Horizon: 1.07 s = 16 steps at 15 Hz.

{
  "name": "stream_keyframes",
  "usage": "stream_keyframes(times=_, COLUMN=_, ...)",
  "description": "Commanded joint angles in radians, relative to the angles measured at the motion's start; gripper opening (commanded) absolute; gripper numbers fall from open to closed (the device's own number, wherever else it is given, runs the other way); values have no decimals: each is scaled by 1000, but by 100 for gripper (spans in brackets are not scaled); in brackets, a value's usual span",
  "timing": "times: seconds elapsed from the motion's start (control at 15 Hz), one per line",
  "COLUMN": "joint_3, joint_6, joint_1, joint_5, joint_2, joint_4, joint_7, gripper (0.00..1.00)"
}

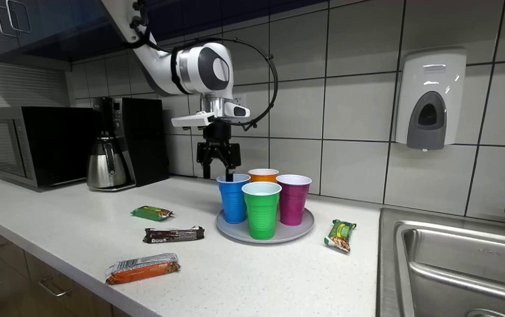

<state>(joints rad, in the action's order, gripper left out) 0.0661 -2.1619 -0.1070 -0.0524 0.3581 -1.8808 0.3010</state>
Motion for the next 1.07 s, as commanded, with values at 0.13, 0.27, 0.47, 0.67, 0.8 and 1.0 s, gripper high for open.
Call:
stream_keyframes(times=0.13, joint_3=-15, joint_6=11, joint_1=-14, joint_5=-3, joint_2=6, joint_4=31, joint_7=-2, gripper=74)
stream_keyframes(times=0.27, joint_3=-15, joint_6=11, joint_1=-14, joint_5=-4, joint_2=1, joint_4=28, joint_7=-2, gripper=58)
stream_keyframes(times=0.47, joint_3=-15, joint_6=9, joint_1=-15, joint_5=-4, joint_2=-5, joint_4=22, joint_7=0, gripper=33)
stream_keyframes(times=0.67, joint_3=-15, joint_6=6, joint_1=-16, joint_5=-3, joint_2=-13, joint_4=13, joint_7=3, gripper=9)
stream_keyframes(times=0.8, joint_3=-14, joint_6=4, joint_1=-16, joint_5=-1, joint_2=-19, joint_4=6, joint_7=5, gripper=0)
stream_keyframes(times=1.0, joint_3=-15, joint_6=1, joint_1=-17, joint_5=0, joint_2=-35, joint_4=-7, joint_7=10, gripper=1)
